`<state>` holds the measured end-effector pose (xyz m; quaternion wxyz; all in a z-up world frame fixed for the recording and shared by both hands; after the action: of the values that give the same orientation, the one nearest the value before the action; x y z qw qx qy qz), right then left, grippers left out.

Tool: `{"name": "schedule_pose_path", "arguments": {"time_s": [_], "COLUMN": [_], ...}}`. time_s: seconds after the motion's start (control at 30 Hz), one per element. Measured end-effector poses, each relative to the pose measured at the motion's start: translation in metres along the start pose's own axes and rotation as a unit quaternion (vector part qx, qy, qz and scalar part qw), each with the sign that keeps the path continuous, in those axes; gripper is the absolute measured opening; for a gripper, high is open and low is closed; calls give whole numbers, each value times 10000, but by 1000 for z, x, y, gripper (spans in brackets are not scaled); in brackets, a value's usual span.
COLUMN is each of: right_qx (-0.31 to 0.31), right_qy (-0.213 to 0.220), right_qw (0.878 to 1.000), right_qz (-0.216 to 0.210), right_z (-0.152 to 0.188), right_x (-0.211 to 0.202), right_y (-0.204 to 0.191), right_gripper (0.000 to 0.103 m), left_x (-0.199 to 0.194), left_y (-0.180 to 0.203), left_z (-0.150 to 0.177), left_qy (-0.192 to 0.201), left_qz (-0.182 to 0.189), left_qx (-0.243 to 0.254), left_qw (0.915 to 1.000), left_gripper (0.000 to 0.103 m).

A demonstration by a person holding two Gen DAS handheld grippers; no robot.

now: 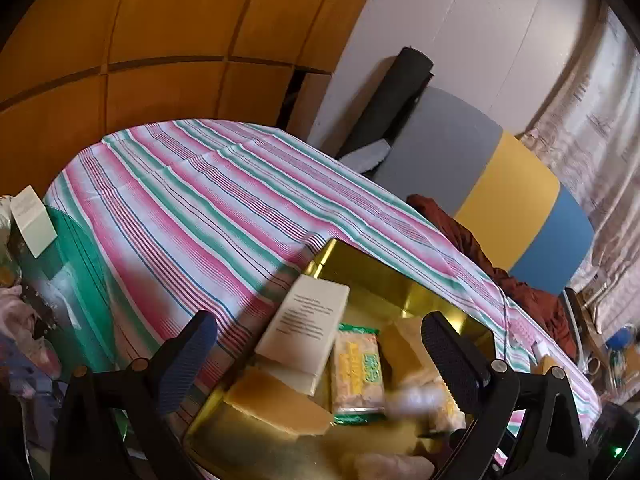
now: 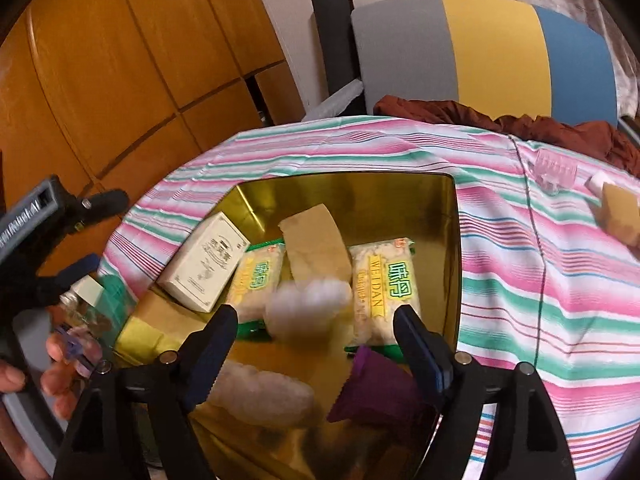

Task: Organize objects
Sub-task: 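Carry the white box and plastic bundle to the gold tray and release both, then move both tools back toward the remaining items on the sheet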

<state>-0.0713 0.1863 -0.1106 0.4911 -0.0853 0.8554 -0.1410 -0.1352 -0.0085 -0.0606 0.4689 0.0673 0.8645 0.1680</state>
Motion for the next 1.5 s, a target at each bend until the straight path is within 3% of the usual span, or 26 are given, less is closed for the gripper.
{"name": "schedule_pose_path", "arguments": {"time_s": [0.13, 0.33, 0.53, 0.77, 1.0, 1.2, 1.3, 1.5], "right_qx": [155, 261, 623, 979, 1471, 1879, 1953, 2080], "right_qy": [270, 454, 496, 419, 303, 340, 406, 466], "right_qw": [9995, 9983, 9949, 9895, 9798, 9659, 9588, 9499], "right_qz": [-48, 261, 615, 974, 1322, 1746, 2023, 2287], "right_z": [1, 9, 18, 39, 69, 84, 78, 45], "right_x": [-19, -40, -54, -66, -78, -101, -115, -148], "right_y": [8, 32, 75, 132, 201, 264, 298, 371], "right_gripper": [82, 82, 82, 82, 82, 82, 82, 82], "left_x": [0, 5, 12, 7, 6, 8, 15, 17], "left_y": [11, 32, 67, 120, 169, 205, 224, 246], "left_z": [7, 22, 50, 94, 149, 183, 206, 242], "left_qy": [-42, -148, -487, -612, -722, -1031, -1372, -1591], "left_qz": [79, 137, 601, 892, 1080, 1412, 1510, 1461], "left_qx": [125, 470, 960, 1909, 2910, 2852, 2812, 3130], "left_qw": [9999, 9987, 9924, 9756, 9479, 9424, 9377, 9249], "left_gripper": [103, 103, 103, 103, 103, 103, 103, 103]}}
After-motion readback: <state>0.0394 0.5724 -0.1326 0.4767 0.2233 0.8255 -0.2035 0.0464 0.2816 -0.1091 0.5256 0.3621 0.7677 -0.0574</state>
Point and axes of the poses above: each gripper's, at about its wrist camera, not at the fingertips, and x roughly the way its jaws point, y to its right, z to its underside, the point moved 9 cm from there along x, roughly the way its jaws point, and after that the axes turned 14 degrees about -y, right-handed, at the moved point
